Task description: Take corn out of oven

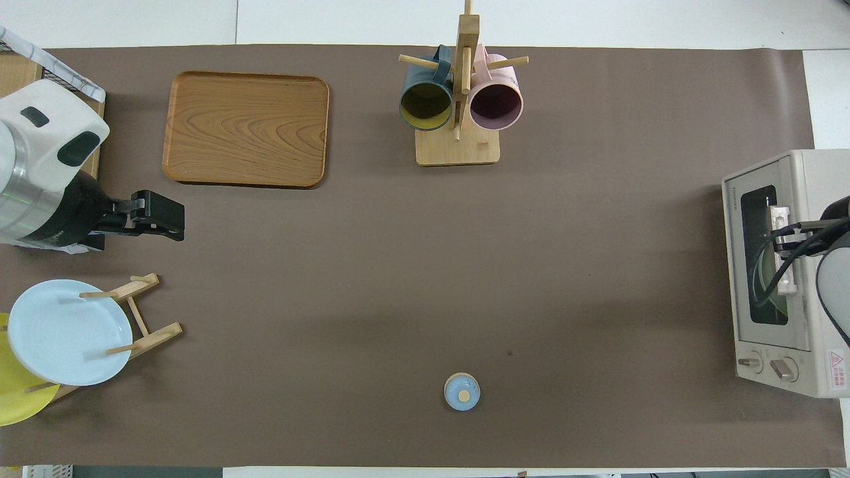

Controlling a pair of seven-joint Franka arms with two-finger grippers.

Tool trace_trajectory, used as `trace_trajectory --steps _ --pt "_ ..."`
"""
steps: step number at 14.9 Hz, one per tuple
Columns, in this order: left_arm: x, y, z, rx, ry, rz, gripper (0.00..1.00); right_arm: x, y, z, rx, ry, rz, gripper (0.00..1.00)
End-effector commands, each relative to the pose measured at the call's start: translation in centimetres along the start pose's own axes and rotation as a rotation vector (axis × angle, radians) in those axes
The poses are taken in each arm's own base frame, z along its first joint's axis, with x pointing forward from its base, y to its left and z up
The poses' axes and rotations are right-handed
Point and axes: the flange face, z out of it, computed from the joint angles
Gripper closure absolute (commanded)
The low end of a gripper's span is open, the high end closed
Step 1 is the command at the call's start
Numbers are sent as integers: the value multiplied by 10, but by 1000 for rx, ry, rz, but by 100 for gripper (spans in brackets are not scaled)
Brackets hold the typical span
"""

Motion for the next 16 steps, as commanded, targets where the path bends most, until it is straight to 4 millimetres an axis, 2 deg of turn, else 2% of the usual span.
trace_trajectory --steps 1,16 --pt "-1 -2 -4 -4 -11 -6 0 0 13 18 -20 3 -14 100" --pt "-2 -2 -5 -4 -11 -5 0 -2 24 53 -36 -17 -96 100"
